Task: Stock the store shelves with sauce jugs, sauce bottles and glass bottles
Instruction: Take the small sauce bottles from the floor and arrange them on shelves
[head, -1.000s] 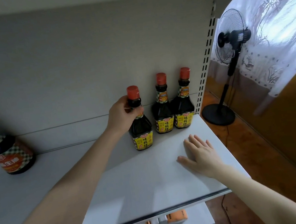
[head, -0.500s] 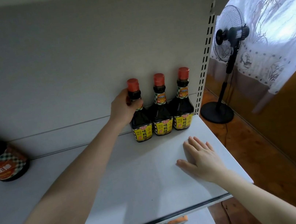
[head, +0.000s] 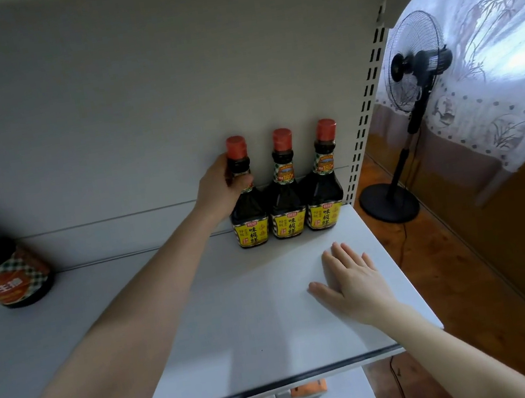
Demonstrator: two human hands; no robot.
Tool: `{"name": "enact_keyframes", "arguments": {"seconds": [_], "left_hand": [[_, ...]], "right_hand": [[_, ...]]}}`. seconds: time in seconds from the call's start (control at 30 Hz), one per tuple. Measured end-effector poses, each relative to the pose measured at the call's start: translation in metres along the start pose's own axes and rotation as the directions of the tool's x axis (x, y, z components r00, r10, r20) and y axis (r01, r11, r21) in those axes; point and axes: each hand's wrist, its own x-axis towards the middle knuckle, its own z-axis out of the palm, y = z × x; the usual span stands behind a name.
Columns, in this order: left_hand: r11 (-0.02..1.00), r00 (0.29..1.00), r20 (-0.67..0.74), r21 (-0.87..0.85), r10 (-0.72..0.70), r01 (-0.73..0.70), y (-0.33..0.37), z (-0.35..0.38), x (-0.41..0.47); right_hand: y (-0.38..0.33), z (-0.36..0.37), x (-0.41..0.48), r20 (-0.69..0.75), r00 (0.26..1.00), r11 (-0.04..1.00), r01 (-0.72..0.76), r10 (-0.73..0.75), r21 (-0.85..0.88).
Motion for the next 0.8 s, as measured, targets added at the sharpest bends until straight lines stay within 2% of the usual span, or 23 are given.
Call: {"name": "enact_keyframes", "arguments": {"seconds": [0.17, 0.23, 0.33, 0.43, 0.5, 0.6, 0.73, 0.8], "left_hand": [[0.996, 0.995, -0.08, -0.07, -0.057, 0.051, 0.001, 0.004, -0.013], [0.995, 0.991, -0.1, -0.041, -0.092, 0.089, -0.006, 0.003, -0.028], [0.973, 0.995, -0.018, 0.211, -0.098, 0.1, -0.028, -0.01, -0.06], [0.895, 0.993, 0.041, 0.438, -0.115, 0.085, -0.057, -0.036, -0.101], [0.843, 0.985, 0.015, 0.518, -0.174, 0.142, -0.076, -0.058, -0.128], [0.8, 0.95, -0.009, 0.537, -0.311, 0.267, -0.098, -0.099, -0.169], [0.78, 0.942, -0.144, 0.53, -0.302, 0.331, -0.136, -0.167, -0.24], [0.726, 0.915, -0.194, 0.56, -0.355, 0.4, -0.153, -0.203, -0.285]], "right_hand": [[0.001, 0.0, 0.0, -0.01, 1.0, 1.0, 0.015, -0.014, 0.007], [0.0, -0.001, 0.0, 0.004, 1.0, 1.0, 0.008, -0.008, 0.021], [-0.002, -0.005, 0.002, 0.033, 0.999, 0.999, 0.002, -0.003, 0.034], [-0.021, -0.011, 0.008, 0.029, 0.999, 0.999, 0.041, -0.041, 0.029], [-0.049, -0.014, 0.013, 0.01, 0.994, 0.994, 0.106, -0.107, 0.039], [-0.105, -0.014, 0.016, 0.023, 0.973, 0.971, 0.229, -0.231, 0.062], [-0.201, 0.0, 0.011, 0.097, 0.916, 0.92, 0.38, -0.388, 0.091], [-0.256, 0.013, -0.001, 0.099, 0.878, 0.883, 0.457, -0.467, 0.108]]}}
